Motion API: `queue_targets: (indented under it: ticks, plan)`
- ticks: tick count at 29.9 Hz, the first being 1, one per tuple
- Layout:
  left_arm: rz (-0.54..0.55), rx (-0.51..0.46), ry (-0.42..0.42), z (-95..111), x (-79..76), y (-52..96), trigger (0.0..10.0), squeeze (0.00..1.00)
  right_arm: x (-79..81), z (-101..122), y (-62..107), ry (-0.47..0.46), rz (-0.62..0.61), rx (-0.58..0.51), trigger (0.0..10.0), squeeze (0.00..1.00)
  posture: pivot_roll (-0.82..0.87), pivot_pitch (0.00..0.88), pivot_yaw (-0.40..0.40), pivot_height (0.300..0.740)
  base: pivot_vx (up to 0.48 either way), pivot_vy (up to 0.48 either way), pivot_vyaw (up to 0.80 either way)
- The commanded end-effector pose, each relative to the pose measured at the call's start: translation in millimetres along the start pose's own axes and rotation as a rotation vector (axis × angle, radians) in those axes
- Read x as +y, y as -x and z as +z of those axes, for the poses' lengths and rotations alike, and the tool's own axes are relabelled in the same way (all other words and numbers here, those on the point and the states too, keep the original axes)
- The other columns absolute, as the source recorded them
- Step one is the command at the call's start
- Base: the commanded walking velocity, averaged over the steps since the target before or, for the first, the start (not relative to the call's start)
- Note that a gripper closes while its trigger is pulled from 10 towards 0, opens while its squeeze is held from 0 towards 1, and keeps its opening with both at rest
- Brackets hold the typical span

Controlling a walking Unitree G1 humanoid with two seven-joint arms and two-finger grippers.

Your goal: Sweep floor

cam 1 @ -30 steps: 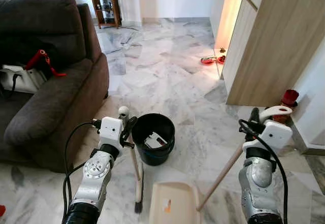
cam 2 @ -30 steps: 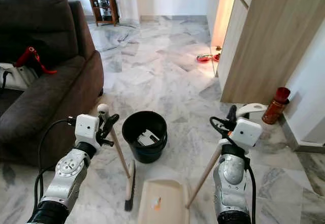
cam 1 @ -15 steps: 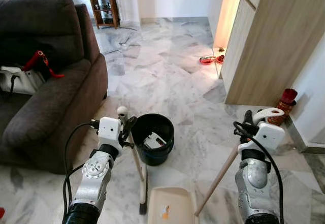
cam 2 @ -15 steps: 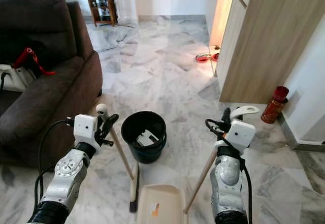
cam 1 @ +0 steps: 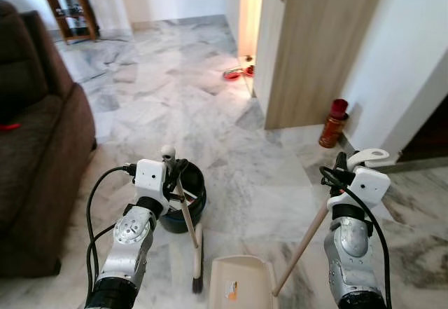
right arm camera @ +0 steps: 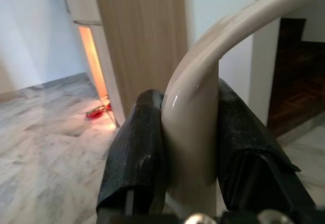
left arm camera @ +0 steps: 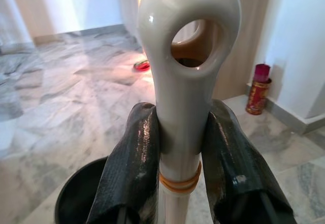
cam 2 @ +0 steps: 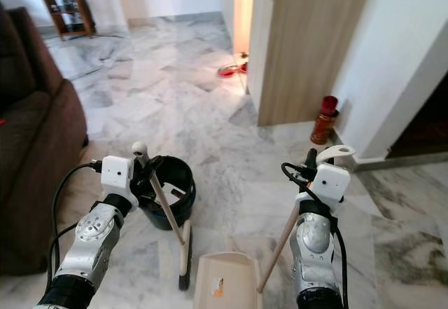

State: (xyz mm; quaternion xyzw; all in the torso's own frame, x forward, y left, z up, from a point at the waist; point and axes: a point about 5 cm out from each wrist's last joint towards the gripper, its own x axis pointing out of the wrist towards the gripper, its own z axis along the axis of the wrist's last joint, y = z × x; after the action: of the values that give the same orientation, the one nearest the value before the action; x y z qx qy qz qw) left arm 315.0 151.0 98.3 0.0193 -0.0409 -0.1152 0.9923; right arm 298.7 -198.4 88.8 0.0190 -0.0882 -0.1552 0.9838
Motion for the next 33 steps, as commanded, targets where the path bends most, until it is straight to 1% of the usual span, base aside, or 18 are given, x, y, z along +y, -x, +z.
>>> queue_targets:
  ticks: [1,7,9,12,19,25,33]
  plan:
    - [0.017,-0.029,-0.002,8.6,6.6,-4.2,10.0,0.00,5.2,5.5,-5.3,-0.004,0.012,-0.022,10.0,0.00,-0.03,0.000,0.040,0.740,0.000,0.000,-0.80]
    - [0.021,-0.032,-0.001,9.9,6.9,-5.8,10.0,0.00,3.3,6.1,-6.8,0.008,0.006,-0.022,10.0,0.00,-0.05,0.000,0.036,0.740,0.000,0.000,-0.80]
    - [0.028,-0.025,-0.009,8.6,11.6,-5.2,10.0,0.00,2.4,7.8,-6.8,0.007,-0.002,-0.030,10.0,0.00,-0.06,0.000,0.043,0.740,0.000,0.000,-0.80]
    - [0.031,-0.027,-0.009,9.9,12.5,-6.7,10.0,0.00,2.2,8.6,-7.4,0.009,-0.002,-0.032,10.0,0.00,-0.07,0.000,0.044,0.740,0.000,0.000,-0.80]
    - [0.027,-0.034,-0.005,11.8,12.1,-9.5,10.0,0.00,4.7,9.2,-8.0,0.007,-0.001,-0.034,10.0,0.00,-0.11,0.000,0.048,0.740,0.000,0.000,-0.80]
    - [0.026,-0.022,-0.009,9.1,15.0,-8.9,10.0,0.00,7.6,9.9,-6.9,0.013,-0.001,-0.041,10.0,0.00,-0.14,0.000,0.065,0.740,0.000,0.000,-0.80]
    - [0.011,-0.019,-0.015,10.3,15.9,-12.2,10.0,0.00,11.3,11.3,-8.3,0.012,-0.005,-0.047,10.0,0.00,-0.16,0.000,0.093,0.740,0.000,0.000,-0.80]
